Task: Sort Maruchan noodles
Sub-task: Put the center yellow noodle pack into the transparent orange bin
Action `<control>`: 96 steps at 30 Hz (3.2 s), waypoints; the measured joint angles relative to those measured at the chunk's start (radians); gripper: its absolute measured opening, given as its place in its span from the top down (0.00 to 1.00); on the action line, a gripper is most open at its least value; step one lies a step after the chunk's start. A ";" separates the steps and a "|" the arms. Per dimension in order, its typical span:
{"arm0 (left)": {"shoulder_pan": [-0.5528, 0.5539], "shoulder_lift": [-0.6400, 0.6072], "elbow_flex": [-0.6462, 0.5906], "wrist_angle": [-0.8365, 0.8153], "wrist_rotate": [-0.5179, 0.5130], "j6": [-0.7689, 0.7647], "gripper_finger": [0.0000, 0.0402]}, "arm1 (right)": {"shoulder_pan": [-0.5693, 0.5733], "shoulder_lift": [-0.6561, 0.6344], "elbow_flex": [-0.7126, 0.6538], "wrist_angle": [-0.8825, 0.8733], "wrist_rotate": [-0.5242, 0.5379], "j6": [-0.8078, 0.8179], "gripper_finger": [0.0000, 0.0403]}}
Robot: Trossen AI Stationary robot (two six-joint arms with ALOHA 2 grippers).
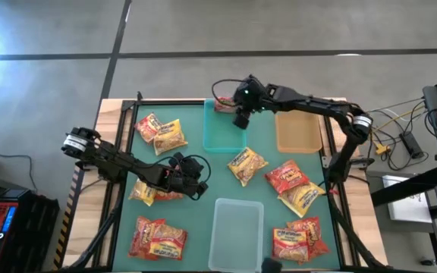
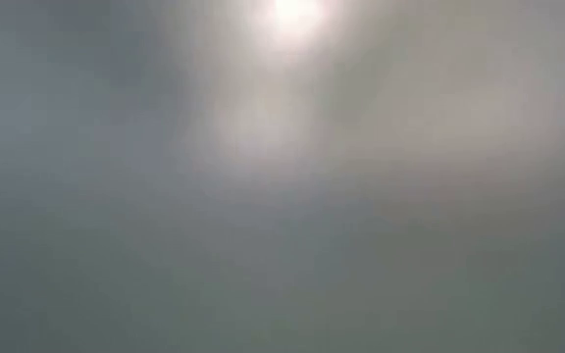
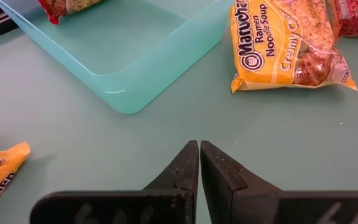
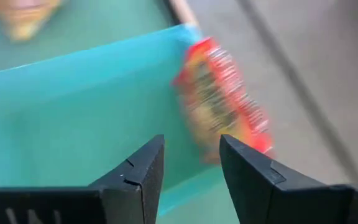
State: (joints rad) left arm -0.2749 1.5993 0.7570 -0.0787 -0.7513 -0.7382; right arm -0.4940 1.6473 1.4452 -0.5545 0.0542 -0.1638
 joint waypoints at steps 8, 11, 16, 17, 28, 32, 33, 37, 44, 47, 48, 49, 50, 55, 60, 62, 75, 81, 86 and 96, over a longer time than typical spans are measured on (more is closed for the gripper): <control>0.000 0.000 0.000 0.007 0.000 0.000 1.00 | 0.148 -0.117 -0.160 -0.022 -0.021 0.142 0.68; 0.000 0.000 0.000 0.012 -0.008 0.031 1.00 | 0.213 -0.148 -0.228 -0.031 -0.021 0.183 0.68; 0.000 0.000 0.000 0.036 -0.009 0.037 1.00 | 0.304 -0.182 -0.328 -0.052 -0.021 0.137 0.69; -0.001 0.000 0.000 0.045 -0.004 0.028 1.00 | 0.318 -0.188 -0.345 -0.064 -0.021 0.111 0.69; -0.021 0.058 -0.001 0.211 0.115 -0.081 1.00 | 0.352 -0.174 -0.460 -0.096 0.004 0.099 0.70; -0.018 0.064 0.001 0.255 0.114 -0.056 1.00 | 0.355 -0.157 -0.475 -0.095 0.006 0.125 0.70; -0.018 0.064 0.002 0.264 0.115 -0.048 1.00 | 0.355 -0.157 -0.481 -0.094 0.006 0.131 0.71; -0.019 0.064 0.002 0.299 0.115 -0.021 1.00 | 0.362 -0.159 -0.494 -0.092 -0.012 0.195 0.72; -0.018 0.063 0.002 0.312 0.115 -0.003 1.00 | 0.377 -0.159 -0.504 0.013 -0.239 0.365 0.75; -0.018 0.063 0.002 0.312 0.115 0.007 1.00 | 0.399 -0.159 -0.511 0.135 -0.339 0.386 0.76; -0.018 0.063 0.002 0.316 0.115 0.013 1.00 | 0.406 -0.159 -0.512 0.172 -0.361 0.381 0.76; -0.018 0.064 0.002 0.321 0.115 0.017 1.00 | 0.413 -0.159 -0.512 0.200 -0.373 0.374 0.76; -0.018 0.064 0.002 0.326 0.115 0.020 1.00 | 0.419 -0.159 -0.508 0.210 -0.376 0.370 0.77; -0.018 0.065 0.002 0.331 0.114 0.021 1.00 | 0.422 -0.167 -0.477 0.122 -0.365 0.331 0.78; -0.016 0.065 0.002 0.333 0.097 0.023 1.00 | 0.420 -0.167 -0.470 -0.020 -0.224 0.203 0.81; -0.016 0.066 0.002 0.333 0.096 0.023 1.00 | 0.419 -0.167 -0.472 -0.060 -0.147 0.185 0.81; -0.016 0.066 0.002 0.333 0.080 0.023 1.00 | 0.436 -0.081 -0.532 0.225 -0.199 0.227 0.83; -0.015 0.066 0.002 0.333 0.079 0.023 1.00 | 0.444 -0.038 -0.533 0.434 -0.354 0.219 0.83; -0.013 0.066 0.002 0.330 0.074 0.023 1.00 | 0.444 -0.074 -0.533 0.407 -0.372 0.223 0.83; 0.017 0.208 0.001 0.502 -0.001 0.049 1.00 | 0.443 -0.204 -0.533 0.289 -0.368 0.316 0.83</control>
State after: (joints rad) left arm -0.2582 1.8078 0.7582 0.4230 -0.7521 -0.6893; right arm -0.0505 1.4434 0.9119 -0.2656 -0.3138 0.1526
